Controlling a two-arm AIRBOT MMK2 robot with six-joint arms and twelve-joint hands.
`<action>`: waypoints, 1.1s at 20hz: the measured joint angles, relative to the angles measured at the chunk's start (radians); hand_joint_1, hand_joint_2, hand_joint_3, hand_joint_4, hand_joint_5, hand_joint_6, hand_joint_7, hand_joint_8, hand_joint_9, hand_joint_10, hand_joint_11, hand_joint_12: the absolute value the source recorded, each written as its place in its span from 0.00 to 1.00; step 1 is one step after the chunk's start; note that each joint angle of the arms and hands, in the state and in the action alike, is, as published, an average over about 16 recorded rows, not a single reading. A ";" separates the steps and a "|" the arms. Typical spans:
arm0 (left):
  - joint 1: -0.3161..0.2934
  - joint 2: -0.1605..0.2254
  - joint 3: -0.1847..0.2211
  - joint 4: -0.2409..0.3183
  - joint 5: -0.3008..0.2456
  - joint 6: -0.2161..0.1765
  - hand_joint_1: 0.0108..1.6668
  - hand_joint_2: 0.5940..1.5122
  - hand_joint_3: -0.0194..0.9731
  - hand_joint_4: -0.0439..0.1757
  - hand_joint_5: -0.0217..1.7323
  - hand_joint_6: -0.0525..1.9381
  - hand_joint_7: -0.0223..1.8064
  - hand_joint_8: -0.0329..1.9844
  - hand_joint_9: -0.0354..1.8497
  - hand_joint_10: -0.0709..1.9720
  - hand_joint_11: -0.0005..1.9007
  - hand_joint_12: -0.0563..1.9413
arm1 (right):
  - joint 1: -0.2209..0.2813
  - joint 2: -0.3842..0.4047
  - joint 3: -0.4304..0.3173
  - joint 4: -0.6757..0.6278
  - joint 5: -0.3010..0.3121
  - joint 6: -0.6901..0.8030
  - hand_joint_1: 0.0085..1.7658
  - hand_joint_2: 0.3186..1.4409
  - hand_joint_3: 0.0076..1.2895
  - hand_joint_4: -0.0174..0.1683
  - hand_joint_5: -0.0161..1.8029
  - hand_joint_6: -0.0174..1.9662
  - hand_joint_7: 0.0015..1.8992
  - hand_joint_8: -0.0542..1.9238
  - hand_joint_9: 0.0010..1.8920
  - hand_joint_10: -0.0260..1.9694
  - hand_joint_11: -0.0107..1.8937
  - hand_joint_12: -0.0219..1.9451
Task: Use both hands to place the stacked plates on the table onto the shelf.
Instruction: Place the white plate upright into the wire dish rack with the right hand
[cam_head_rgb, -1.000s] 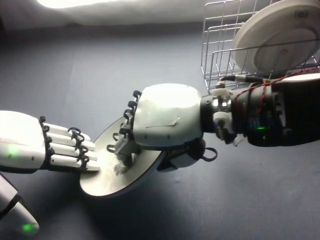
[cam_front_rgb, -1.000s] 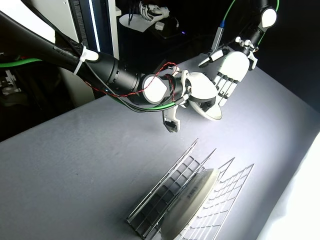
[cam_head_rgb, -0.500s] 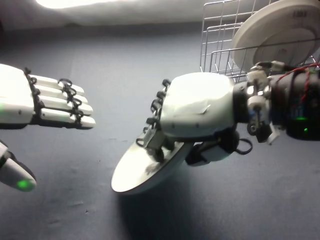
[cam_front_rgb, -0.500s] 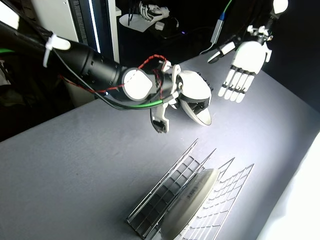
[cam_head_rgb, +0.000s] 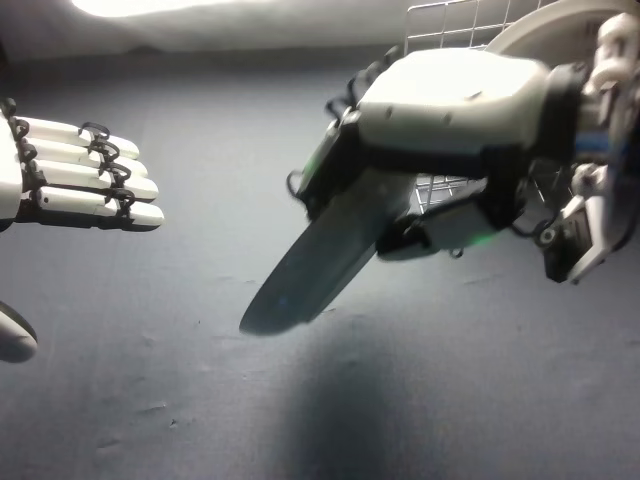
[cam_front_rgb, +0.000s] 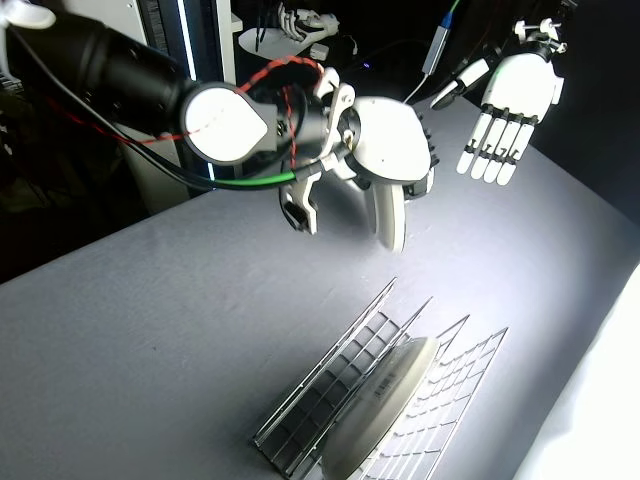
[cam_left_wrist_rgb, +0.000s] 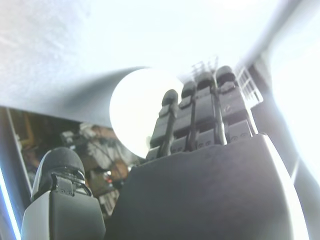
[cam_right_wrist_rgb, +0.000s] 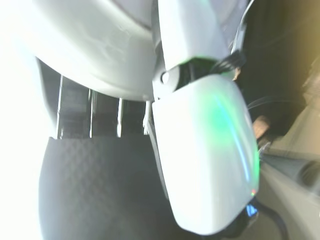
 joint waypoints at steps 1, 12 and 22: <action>-0.001 0.002 0.003 0.000 -0.005 -0.001 0.00 0.47 0.04 0.23 0.03 0.04 0.02 0.02 0.03 0.04 0.01 0.04 | 0.011 0.015 -0.011 0.036 -0.008 0.000 0.81 0.57 0.00 0.07 0.53 0.44 0.55 0.42 0.56 0.45 0.44 0.74; -0.007 0.004 0.024 -0.004 -0.049 -0.020 0.00 0.48 0.04 0.22 0.03 0.04 0.02 0.02 0.03 0.04 0.01 0.04 | 0.101 0.124 -0.060 0.347 -0.079 0.001 0.84 0.58 0.00 0.07 0.54 0.42 0.56 0.41 0.56 0.44 0.44 0.78; -0.016 0.011 0.008 -0.004 -0.072 -0.019 0.00 0.49 0.04 0.22 0.04 0.04 0.02 0.02 0.03 0.04 0.01 0.04 | 0.123 0.160 -0.006 0.498 -0.111 0.004 0.84 0.58 0.00 0.07 0.54 0.42 0.56 0.40 0.56 0.44 0.45 0.78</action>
